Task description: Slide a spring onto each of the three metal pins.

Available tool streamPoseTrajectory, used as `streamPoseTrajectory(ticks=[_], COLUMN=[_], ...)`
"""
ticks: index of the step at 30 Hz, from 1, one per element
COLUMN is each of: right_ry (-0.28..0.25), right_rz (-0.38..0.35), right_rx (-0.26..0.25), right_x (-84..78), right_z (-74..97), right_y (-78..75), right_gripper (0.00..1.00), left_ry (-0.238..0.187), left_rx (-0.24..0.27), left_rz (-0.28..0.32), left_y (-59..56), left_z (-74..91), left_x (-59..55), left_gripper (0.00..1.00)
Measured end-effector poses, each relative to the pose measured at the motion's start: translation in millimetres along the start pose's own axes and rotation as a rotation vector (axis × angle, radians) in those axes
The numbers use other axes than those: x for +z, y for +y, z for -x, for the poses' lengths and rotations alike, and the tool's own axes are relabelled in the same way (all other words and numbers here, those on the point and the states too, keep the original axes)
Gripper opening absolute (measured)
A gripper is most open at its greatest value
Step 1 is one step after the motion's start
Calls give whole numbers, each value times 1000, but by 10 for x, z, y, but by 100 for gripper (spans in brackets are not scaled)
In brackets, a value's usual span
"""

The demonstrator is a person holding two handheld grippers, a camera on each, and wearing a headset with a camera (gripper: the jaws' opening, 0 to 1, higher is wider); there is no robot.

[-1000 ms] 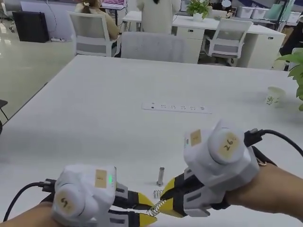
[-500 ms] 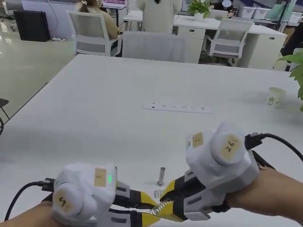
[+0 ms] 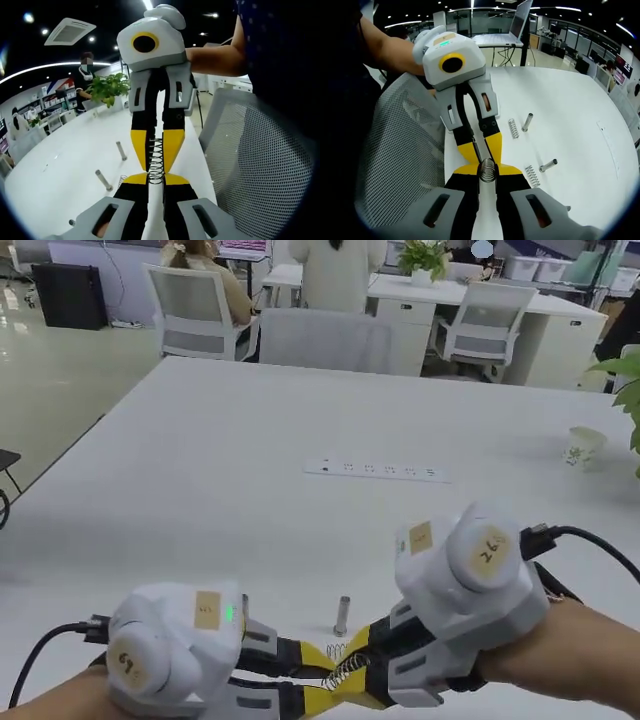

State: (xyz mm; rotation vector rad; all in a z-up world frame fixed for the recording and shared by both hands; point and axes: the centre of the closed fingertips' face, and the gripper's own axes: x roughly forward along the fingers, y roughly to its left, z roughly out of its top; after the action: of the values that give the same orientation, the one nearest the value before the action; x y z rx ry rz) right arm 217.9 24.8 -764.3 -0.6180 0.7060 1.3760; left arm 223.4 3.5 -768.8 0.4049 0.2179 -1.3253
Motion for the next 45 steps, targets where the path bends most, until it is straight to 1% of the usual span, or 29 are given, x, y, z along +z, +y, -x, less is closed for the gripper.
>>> streamPoseTrajectory(ticks=[5, 10, 12, 14, 17, 24, 27, 30, 34, 41, 45], right_ry=[17, 30, 34, 37, 46, 61, 69, 71, 76, 83, 92], right_rz=[0, 4, 4, 3, 1, -10, -12, -17, -25, -34, -45], right_rx=[3, 1, 0, -1, -8, -14, -19, -24, -30, -41, -53], right_x=[-4, -3, -7, -8, -22, -70, -99, -118, -146, -199, -259], right_z=[-3, -9, -15, -20, -20, -3, 17, 34, 51, 92, 146], right_y=[8, -2, -4, -10, -27, -63, -78, -93, -115, -149, -190], right_gripper=[9, 8, 8, 8, 8, 8, 8, 8, 8, 8, 9], left_ry=[0, 6, 7, 11, 22, 15, 18, 17, 6, -8, -13], left_rx=[-3, 0, -1, 0, 5, 22, 28, 53, 86, 126, 148], left_rz=[9, 21, 42, 39, 54, 91, 103, 129, 156, 216, 227], left_y=[-7, 10, 12, 20, 27, 78, 94, 132, 167, 184, 193], left_z=[0, -3, -1, 1, 15, 96, 141, 207, 279, 396, 446], left_x=[-4, -10, -18, -30, -71, -118, -150, -189, -224, -296, -314], left_gripper=[2, 2, 3, 3, 7, 14, 16, 22, 26, 35, 39])
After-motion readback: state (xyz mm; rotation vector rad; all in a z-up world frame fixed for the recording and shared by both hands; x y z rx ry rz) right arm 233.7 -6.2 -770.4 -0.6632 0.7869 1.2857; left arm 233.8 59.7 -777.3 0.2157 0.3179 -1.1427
